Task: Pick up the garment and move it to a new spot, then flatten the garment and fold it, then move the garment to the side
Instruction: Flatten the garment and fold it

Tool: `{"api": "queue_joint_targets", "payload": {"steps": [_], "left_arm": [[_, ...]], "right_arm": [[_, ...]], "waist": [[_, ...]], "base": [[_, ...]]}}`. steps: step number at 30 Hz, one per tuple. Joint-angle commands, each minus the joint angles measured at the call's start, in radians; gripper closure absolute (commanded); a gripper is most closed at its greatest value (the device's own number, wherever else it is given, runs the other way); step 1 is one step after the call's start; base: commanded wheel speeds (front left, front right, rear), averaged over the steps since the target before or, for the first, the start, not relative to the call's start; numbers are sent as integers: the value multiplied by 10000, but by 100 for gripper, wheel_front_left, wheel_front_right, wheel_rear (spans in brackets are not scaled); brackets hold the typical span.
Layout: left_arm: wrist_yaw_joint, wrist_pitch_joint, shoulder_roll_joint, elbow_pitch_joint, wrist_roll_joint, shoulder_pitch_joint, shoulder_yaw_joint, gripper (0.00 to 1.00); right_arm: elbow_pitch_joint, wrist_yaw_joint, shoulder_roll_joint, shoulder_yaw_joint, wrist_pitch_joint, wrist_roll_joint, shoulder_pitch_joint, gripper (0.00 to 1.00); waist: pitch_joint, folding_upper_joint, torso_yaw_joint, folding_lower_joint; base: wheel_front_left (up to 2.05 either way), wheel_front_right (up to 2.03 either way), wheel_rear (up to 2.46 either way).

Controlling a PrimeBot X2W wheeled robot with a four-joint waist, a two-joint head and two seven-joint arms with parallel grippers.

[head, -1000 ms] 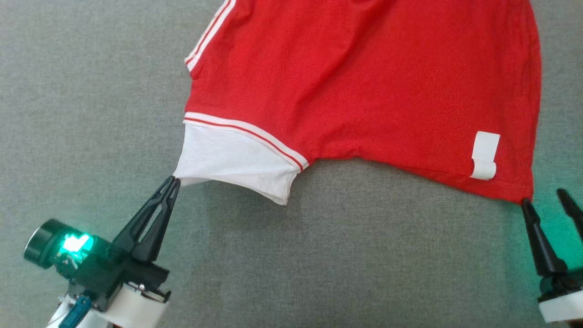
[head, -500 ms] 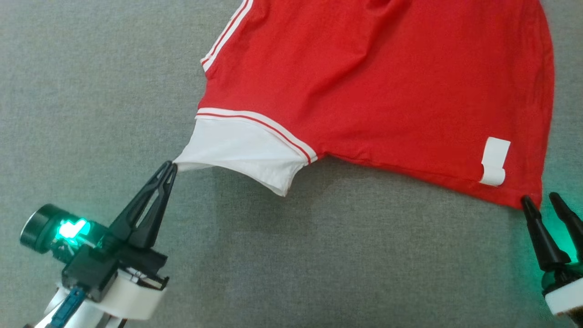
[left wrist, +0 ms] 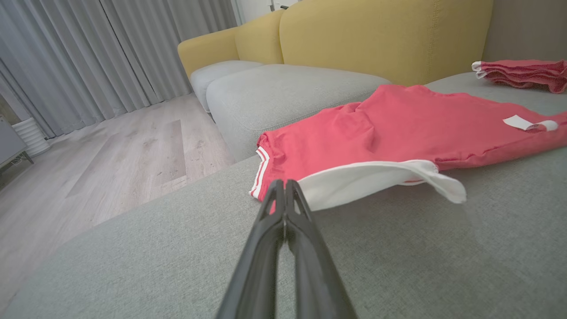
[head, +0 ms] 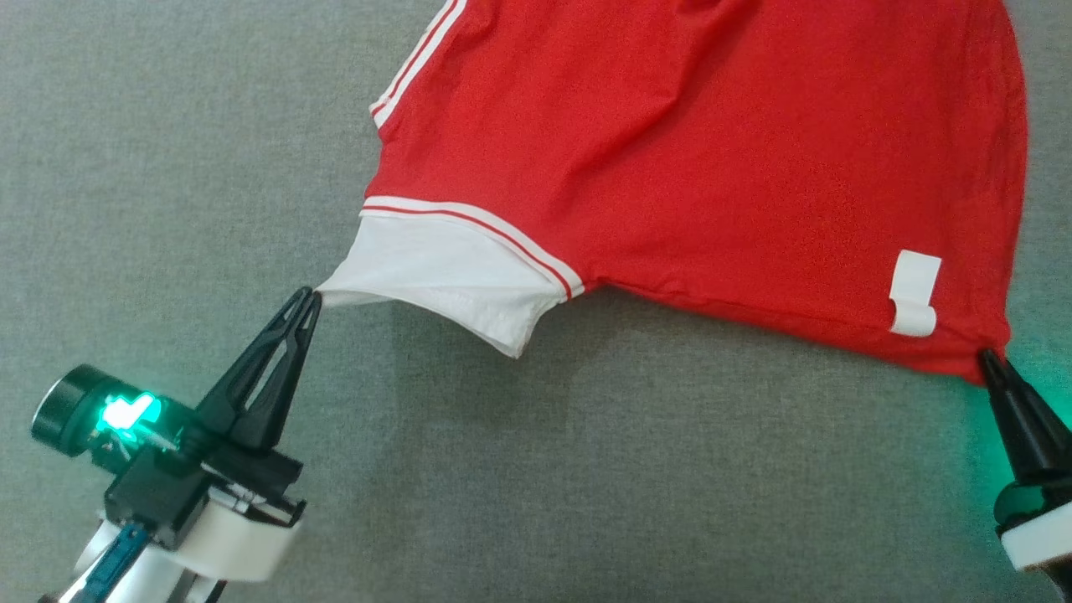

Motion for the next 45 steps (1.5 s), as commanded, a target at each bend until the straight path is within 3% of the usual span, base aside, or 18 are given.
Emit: {"api": "queue_joint_targets", "payload": {"steps": [1,6,10,16,20,23,26,32,36,40,45], "left_arm": [[-68,-79,218,-200,135,6,633,100],[-283,-80,185,-616,263,-2,1189,100],[-468,-80,478,-1202,230,-196,1778,100],[-1238,209,1818,-2426,-243,-1757,3128,100],[-1778,952,2649,-2860,-1095,-3980,3845,100],[-2022,1706,3123,-2358,-1680,-5936,3720,100],[-2135,2213,3225,-1445,-1940,-8035,2977,100],[-2170,2351,2666,1126,-1691,-11962,577,100],[-2172,1821,2028,3003,-1192,-14064,-486,100],[-2173,689,1283,4953,-682,-15781,-1120,100],[-2173,72,1080,5428,-1085,-15767,-1836,100]], "right_arm": [[-209,-7,-507,16,-228,-120,5,100],[-676,-7,-549,-682,-425,-498,-162,100],[-1253,-7,-730,-1403,-450,-881,-519,100],[-2731,-7,-1580,-3042,-400,-1330,-1542,100],[-3329,-7,-2614,-3680,477,-1379,-3137,100],[-3169,-7,-3360,-3155,1387,-1418,-4976,100],[-2624,-7,-3724,-2062,2180,-1324,-7039,100],[-957,-7,-3181,153,3184,-1850,-11077,100],[501,-7,-2558,1134,2985,-2569,-13255,100],[1821,-7,-2183,1875,2097,-3211,-14958,100],[2654,-7,-2396,2827,1433,-3192,-15166,100]], "waist": [[-95,0,-34,0],[-542,0,-186,0],[-832,0,-374,0],[-1251,0,-647,0],[-1013,0,-819,0],[-611,0,-856,0],[-27,0,-752,0],[1213,0,-491,0],[1704,0,-409,0],[1926,0,-355,0],[1774,0,-179,0]], "base": [[0,0,0],[0,0,0],[0,0,0],[0,0,0],[0,0,0],[0,0,0],[0,0,0],[0,0,0],[0,0,0],[0,0,0],[0,0,0]]}}
